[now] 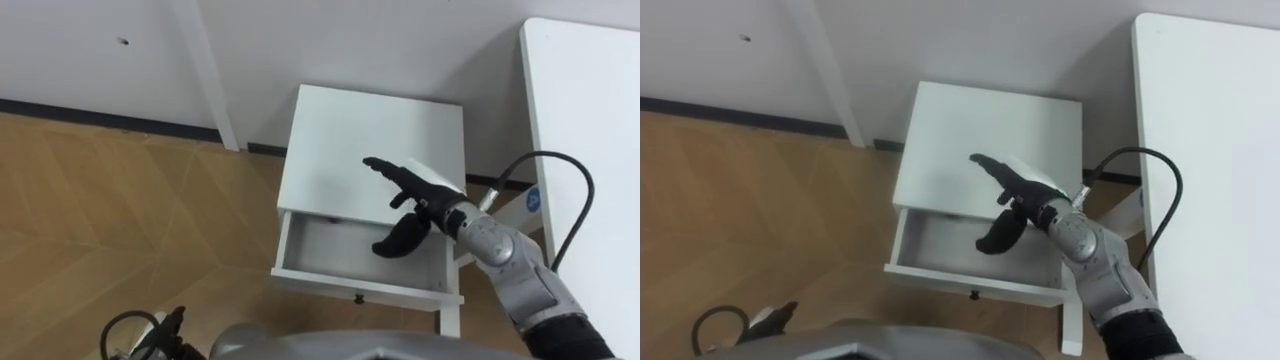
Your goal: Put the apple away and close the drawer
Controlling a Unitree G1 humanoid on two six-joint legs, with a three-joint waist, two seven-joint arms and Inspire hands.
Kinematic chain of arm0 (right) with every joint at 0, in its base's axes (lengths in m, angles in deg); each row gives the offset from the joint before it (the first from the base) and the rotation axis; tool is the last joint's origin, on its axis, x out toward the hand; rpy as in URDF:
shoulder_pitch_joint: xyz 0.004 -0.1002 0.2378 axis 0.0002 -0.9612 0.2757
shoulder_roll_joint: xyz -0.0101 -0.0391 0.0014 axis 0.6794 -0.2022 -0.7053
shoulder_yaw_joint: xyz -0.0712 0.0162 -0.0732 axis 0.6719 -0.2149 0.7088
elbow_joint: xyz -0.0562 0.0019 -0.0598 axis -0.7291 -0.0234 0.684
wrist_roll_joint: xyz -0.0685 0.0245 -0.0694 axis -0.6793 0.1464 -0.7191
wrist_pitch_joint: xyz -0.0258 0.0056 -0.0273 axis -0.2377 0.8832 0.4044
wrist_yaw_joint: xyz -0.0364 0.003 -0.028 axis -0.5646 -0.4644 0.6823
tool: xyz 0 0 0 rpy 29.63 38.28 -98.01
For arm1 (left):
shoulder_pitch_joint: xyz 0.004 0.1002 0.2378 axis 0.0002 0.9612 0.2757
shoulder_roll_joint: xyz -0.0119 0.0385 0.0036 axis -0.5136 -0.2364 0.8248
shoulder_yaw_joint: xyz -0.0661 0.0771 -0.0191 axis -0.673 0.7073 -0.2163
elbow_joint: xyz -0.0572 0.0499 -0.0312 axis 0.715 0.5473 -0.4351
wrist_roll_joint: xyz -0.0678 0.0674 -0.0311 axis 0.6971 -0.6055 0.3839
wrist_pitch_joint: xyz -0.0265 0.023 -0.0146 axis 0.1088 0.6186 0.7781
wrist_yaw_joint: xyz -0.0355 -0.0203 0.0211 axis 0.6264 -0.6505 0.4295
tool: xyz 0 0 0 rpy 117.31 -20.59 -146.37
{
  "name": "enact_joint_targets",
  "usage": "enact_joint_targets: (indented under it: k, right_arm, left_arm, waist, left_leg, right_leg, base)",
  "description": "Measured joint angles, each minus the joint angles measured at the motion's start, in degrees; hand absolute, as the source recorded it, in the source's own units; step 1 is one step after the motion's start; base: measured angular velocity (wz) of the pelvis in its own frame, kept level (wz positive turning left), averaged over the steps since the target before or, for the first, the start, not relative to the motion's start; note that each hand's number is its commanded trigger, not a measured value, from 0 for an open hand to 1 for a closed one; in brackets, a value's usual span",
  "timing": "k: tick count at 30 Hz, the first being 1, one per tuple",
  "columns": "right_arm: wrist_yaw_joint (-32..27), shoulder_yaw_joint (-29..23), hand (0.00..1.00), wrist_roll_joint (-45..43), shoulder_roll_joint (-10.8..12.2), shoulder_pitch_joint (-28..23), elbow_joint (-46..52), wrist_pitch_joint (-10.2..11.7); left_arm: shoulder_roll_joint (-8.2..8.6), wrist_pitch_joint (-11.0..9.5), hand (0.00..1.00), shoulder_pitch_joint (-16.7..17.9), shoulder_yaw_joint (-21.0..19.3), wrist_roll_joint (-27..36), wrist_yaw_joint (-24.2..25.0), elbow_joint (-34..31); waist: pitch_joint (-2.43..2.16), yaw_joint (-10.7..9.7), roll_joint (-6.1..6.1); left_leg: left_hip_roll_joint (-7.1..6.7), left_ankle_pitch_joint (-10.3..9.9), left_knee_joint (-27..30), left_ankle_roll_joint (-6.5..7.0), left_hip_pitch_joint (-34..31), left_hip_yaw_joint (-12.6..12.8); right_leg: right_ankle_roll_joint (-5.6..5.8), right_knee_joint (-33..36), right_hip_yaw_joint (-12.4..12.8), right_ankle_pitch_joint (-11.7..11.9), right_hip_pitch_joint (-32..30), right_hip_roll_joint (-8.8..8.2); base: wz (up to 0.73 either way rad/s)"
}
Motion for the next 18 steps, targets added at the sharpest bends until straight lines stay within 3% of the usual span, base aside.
enact_joint_targets:
  k: [7, 18]
  right_arm:
    - [-2.3, -3.4, 0.00, 0.2, 0.7, -0.5, -11.4, 0.3]
    - [-11.7, -9.7, 0.00, 5.9, 1.4, -2.7, -34.3, 4.3]
  left_arm:
    - [-0.05, 0.0, 0.00, 1.1, -0.4, 0.0, 0.0, 0.0]
    - [0.05, -0.1, 0.00, 2.3, -3.1, -0.5, -1.4, 1.9]
  waist:
    - [-0.27, -1.6, -0.19]
    - [-0.66, -1.8, -1.13]
  left_leg:
    - [-0.13, 0.0, 0.3, 0.04, -0.2, -0.8]
    - [-0.88, 0.1, 0.2, 0.27, -0.2, -0.7]
  right_leg:
    - [0.03, -0.5, -0.9, 0.0, 0.8, -0.11]
    - [0.34, -1.7, -1.1, 0.0, 1.4, -0.63]
  base:
    - [0.06]
    - [0.02]
